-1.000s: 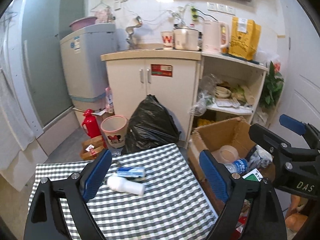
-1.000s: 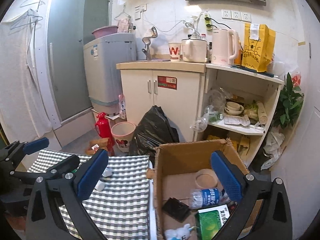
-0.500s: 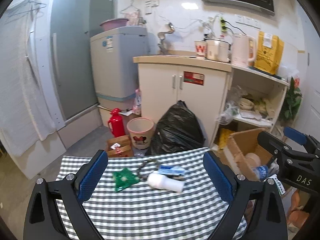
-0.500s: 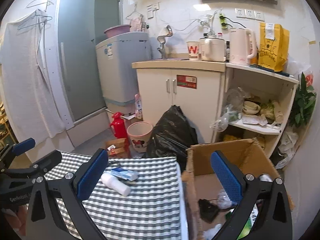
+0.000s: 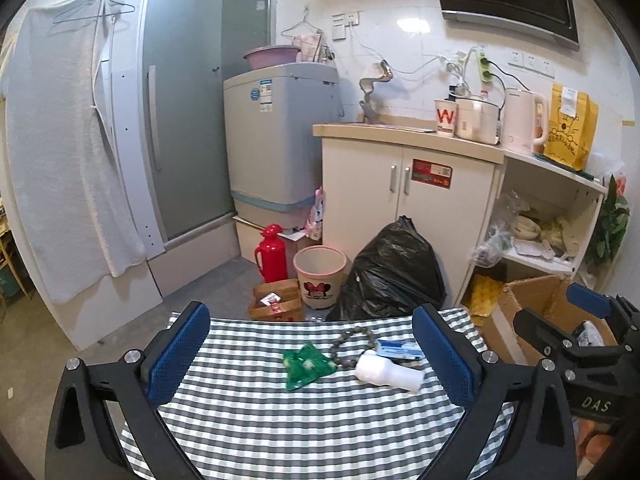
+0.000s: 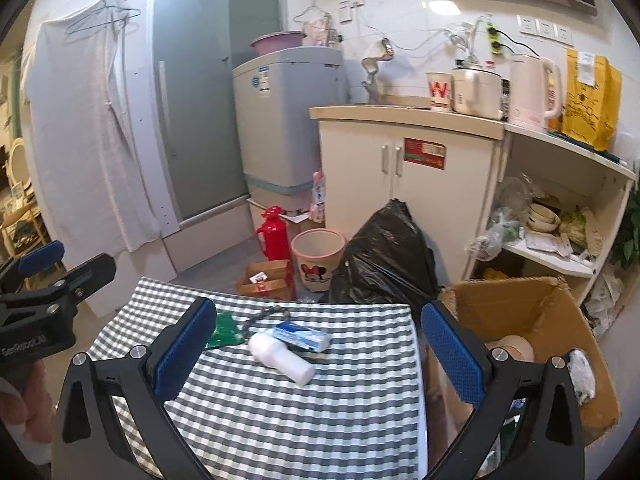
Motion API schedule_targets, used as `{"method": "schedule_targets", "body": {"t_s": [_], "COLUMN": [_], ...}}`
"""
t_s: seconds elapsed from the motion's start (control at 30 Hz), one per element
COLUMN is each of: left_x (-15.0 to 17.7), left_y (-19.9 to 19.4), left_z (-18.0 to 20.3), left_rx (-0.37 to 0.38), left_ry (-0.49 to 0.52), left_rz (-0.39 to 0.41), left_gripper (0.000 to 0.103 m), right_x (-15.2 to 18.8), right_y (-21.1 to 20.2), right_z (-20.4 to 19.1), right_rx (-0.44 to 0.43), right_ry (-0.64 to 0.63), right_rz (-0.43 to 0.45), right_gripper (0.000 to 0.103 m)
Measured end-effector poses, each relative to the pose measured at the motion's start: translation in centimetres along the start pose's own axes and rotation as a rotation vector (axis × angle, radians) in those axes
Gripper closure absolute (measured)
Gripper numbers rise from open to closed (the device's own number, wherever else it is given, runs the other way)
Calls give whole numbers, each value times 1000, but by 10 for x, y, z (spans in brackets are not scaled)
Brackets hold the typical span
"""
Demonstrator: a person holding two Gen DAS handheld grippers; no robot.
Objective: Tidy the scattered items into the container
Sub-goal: 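Approach the green packet with the left tool while the right tool approaches the white bottle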
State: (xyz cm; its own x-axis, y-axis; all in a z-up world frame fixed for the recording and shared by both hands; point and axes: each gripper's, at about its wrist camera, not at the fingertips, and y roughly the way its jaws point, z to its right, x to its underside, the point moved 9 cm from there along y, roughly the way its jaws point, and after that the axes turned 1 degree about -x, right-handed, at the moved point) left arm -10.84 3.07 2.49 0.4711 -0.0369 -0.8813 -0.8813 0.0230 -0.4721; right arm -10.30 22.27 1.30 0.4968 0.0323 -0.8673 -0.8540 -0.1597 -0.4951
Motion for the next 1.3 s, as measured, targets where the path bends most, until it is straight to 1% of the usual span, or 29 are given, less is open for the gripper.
{"method": "schedule_targets", "body": {"t_s": [0.2,0.4,0.57,0.73,0.87,1.0,1.1,1.3], "left_x": [9,19,28,38,48,57,64,78], "left_y": [10,22,35,53,68,83,95,122], "left_z": [-15,-23,-29,-34,-33,-30,-28,-26], "left_rx": [-10,-19,5,-4,-8,-6,9,-2], "left_ry": [-25,-18,-41,-34,-8,5,2,19], "left_rz": [-27,-51,-76,-107,-135,-166,-192,-252], "left_gripper": [0,0,0,0,0,0,0,0], "right_x": [4,13,22,33,40,51,58,71], "right_y": [8,24,39,59,73,89,98,119], "right_z": [-16,-29,-37,-39,-38,-41,-43,-43], "right_rx": [-18,-51,-57,-56,-47,-60,-68,-77], "right_ry": [-41,-62,-88,-104,-114,-129,-143,-164], "right_rz": [1,-27,-47,-90,-114,-155,-177,-229], "right_gripper": [0,0,0,0,0,0,0,0]}}
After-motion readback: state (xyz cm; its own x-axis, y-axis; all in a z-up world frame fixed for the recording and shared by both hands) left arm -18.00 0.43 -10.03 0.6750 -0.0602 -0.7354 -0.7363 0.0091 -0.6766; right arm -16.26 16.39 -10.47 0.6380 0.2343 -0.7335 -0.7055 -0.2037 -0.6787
